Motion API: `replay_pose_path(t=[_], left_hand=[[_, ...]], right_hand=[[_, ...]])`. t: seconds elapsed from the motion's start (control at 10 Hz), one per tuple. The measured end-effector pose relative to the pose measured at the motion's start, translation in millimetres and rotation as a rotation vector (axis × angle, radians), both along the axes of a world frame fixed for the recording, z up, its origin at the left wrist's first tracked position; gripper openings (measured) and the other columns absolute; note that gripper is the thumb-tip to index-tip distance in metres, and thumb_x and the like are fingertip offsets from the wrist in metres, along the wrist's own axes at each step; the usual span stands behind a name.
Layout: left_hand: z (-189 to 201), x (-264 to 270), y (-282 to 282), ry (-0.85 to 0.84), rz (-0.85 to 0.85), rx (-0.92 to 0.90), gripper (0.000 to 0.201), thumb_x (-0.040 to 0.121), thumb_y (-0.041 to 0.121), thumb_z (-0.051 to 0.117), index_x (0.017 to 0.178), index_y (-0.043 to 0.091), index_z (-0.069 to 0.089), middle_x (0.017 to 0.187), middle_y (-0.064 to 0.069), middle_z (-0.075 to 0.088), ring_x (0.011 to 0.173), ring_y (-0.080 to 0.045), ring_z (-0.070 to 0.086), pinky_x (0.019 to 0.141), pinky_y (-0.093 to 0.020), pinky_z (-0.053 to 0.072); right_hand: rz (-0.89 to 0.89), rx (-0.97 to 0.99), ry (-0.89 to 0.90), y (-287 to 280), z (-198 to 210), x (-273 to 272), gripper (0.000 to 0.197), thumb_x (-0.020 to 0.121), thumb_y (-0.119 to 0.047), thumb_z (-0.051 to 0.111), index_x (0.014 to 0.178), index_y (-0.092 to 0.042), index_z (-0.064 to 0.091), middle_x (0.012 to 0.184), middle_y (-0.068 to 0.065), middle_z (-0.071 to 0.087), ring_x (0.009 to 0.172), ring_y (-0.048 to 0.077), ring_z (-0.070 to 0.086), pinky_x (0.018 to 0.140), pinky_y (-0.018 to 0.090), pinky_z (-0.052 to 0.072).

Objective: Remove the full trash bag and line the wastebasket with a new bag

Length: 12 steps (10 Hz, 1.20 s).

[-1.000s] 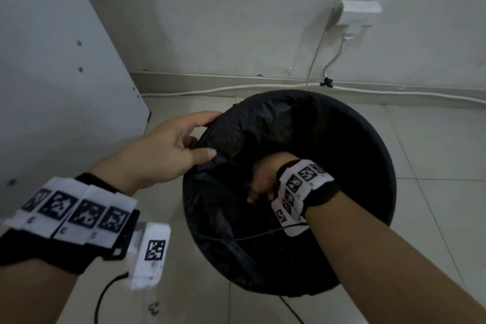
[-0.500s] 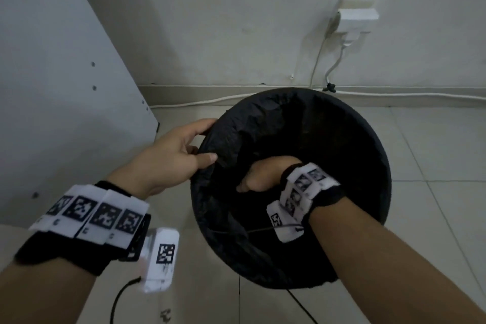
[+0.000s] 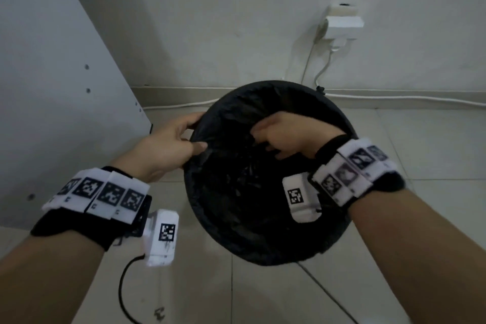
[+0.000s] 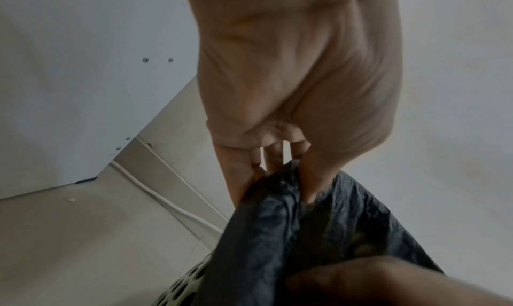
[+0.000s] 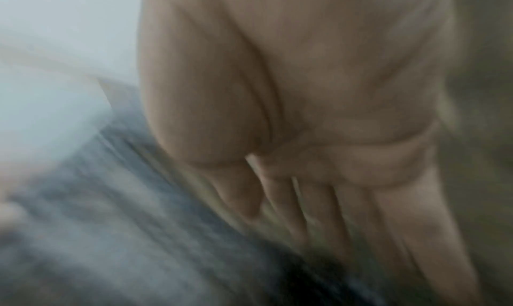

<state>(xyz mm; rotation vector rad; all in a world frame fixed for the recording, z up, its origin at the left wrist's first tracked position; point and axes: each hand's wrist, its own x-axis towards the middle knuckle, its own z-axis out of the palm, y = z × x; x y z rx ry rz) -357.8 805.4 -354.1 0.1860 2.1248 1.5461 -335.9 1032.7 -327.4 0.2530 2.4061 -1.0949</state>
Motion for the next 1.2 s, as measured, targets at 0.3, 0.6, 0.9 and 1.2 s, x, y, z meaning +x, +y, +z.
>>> replay_pose_path(t=[0.3, 0.6, 0.9, 1.2], left_hand=[[-9, -17, -30, -0.162, 0.279, 0.002, 0.047, 0.096, -0.006, 0.049, 0.133, 0.023, 0.057, 0.131, -0.011, 0.064, 0.119, -0.039, 0.058, 0.089, -0.046, 0.051], [-31, -14, -49, -0.231, 0.412, 0.103, 0.045, 0.095, -0.004, 0.052, 0.133, 0.020, 0.057, 0.123, -0.006, 0.066, 0.090, -0.022, 0.065, 0.067, -0.028, 0.057], [-37, 11, -64, -0.232, 0.442, 0.114, 0.035, 0.095, 0.005, 0.057, 0.127, 0.018, 0.060, 0.106, -0.001, 0.071, 0.069, -0.010, 0.070, 0.050, -0.022, 0.055], [4, 34, -82, -0.302, 0.550, -0.019, 0.045, 0.095, 0.043, 0.057, 0.128, 0.014, 0.059, 0.125, -0.015, 0.065, 0.092, -0.029, 0.064, 0.084, -0.044, 0.055]], right_hand=[[-0.601, -0.216, 0.381, 71, 72, 73, 0.017, 0.093, -0.024, 0.062, 0.085, -0.010, 0.069, 0.089, 0.020, 0.074, 0.060, 0.025, 0.059, 0.058, 0.034, 0.050], [-0.788, -0.587, 0.043, 11, -53, 90, 0.028, 0.097, -0.025, 0.062, 0.108, 0.001, 0.060, 0.096, 0.023, 0.071, 0.065, 0.035, 0.072, 0.064, 0.045, 0.062], [-0.772, -0.629, 0.021, 11, -52, 85, 0.019, 0.097, -0.019, 0.060, 0.100, 0.000, 0.057, 0.087, 0.024, 0.068, 0.061, 0.037, 0.070, 0.061, 0.043, 0.061], [-0.705, -0.298, -0.145, 30, -27, 97, 0.050, 0.091, -0.053, 0.060, 0.109, -0.008, 0.063, 0.091, 0.015, 0.073, 0.075, 0.033, 0.073, 0.067, 0.040, 0.062]])
